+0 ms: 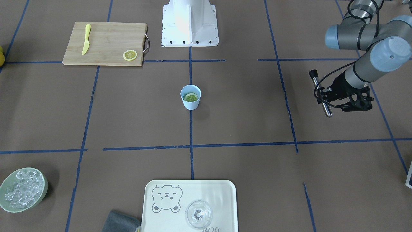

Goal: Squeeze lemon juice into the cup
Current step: 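Lower the steel rod onto the table near its starting spot with the left gripper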

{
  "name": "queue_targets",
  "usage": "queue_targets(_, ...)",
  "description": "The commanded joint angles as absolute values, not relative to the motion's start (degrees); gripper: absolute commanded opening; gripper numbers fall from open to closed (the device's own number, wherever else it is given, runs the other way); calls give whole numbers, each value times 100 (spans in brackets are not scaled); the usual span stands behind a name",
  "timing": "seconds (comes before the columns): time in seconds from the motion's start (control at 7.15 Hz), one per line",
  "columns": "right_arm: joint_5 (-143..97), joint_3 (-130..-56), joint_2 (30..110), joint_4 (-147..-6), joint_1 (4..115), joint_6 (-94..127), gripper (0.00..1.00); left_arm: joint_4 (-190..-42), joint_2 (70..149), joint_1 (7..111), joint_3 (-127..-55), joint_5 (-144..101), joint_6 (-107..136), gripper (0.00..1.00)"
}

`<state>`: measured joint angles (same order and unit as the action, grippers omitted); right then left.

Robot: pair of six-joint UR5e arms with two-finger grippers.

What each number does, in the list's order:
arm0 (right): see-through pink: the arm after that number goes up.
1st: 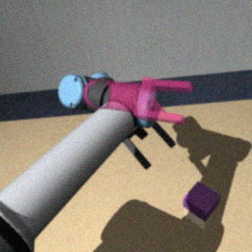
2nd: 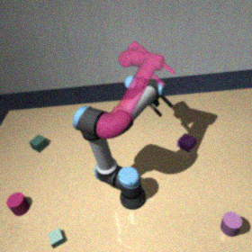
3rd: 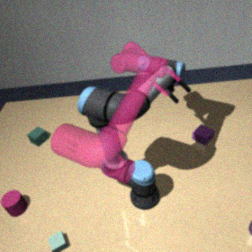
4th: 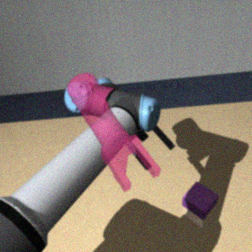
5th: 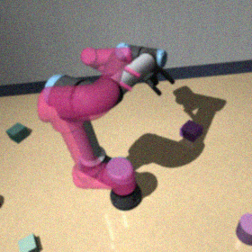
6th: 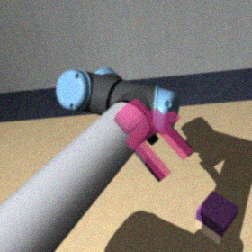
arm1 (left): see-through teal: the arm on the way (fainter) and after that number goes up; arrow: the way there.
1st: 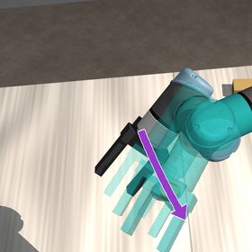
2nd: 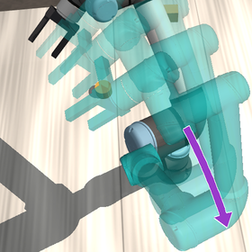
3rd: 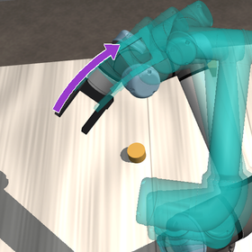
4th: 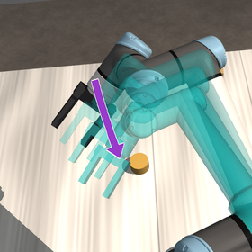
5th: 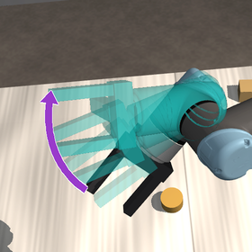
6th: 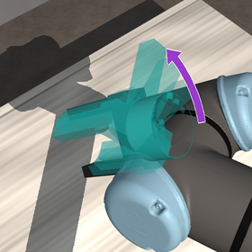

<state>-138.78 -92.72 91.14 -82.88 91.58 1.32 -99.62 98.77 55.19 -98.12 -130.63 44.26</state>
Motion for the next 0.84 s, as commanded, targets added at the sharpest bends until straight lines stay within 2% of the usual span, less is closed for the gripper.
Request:
queue_targets(0.0, -13878, -9272, 9114, -8288, 9158, 132, 100, -9984, 10134, 5214, -9519, -13008, 4501, 0)
queue_targets(0.7, -13878, -9272, 9114, -8288, 9158, 132, 100, -10248, 10204, 4913, -9300, -12735, 4465, 0)
